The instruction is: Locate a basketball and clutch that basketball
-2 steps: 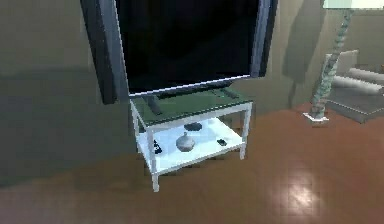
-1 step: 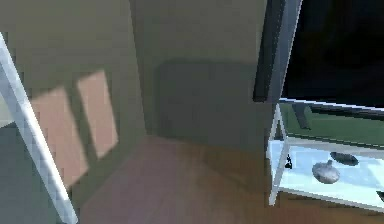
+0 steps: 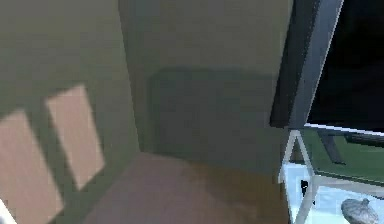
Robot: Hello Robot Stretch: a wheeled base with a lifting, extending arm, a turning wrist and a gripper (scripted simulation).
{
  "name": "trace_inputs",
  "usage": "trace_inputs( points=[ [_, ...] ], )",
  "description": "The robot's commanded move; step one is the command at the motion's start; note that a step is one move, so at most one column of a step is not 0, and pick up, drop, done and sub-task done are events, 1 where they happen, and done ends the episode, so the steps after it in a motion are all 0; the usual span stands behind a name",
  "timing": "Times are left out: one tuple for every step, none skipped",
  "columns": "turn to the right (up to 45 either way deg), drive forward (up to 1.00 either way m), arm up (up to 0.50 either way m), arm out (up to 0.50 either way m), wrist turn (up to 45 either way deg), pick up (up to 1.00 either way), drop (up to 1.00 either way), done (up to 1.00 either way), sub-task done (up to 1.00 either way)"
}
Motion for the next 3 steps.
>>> trace_inputs(
  points=[
    [-45.0,0.00,0.00,0.00,0.0,0.00,0.00,0.00,0.00],
    [-21.0,0.00,0.00,0.00,0.0,0.00,0.00,0.00,0.00],
    [0.0,0.25,0.00,0.00,0.0,0.00,0.00,0.00,0.00]
  ],
)
